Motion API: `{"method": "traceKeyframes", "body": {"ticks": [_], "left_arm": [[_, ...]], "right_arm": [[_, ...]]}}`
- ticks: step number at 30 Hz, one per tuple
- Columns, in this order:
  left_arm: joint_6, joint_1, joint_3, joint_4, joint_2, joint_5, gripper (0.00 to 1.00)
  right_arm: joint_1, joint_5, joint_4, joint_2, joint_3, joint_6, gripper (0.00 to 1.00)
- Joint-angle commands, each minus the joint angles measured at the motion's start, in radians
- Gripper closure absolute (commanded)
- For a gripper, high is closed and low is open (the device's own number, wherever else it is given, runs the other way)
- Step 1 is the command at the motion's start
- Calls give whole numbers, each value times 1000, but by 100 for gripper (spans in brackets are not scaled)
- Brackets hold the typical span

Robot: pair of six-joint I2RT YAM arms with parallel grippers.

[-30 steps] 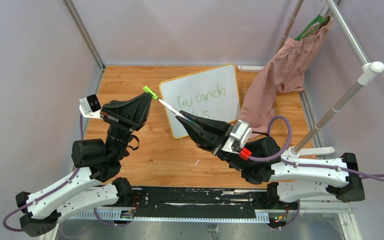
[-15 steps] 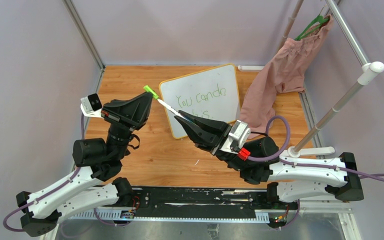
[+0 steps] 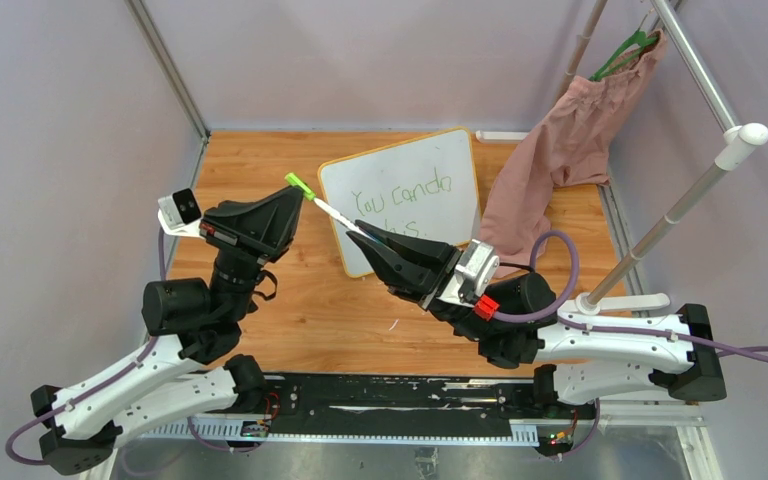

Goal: Write a sentence on the whiteboard
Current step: Close the whiteboard marker at the center of the board.

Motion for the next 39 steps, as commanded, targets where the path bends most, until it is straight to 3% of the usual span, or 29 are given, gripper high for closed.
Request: {"method": "traceKeyframes", "body": {"ticks": [1, 39], "left_arm": [[53, 0, 2, -62, -16, 6, 100], [25, 0, 38, -81, 48, 126, 100]], "right_arm": [[9, 1, 26, -13, 23, -1, 100], [9, -26, 82, 78, 68, -95, 100]]}}
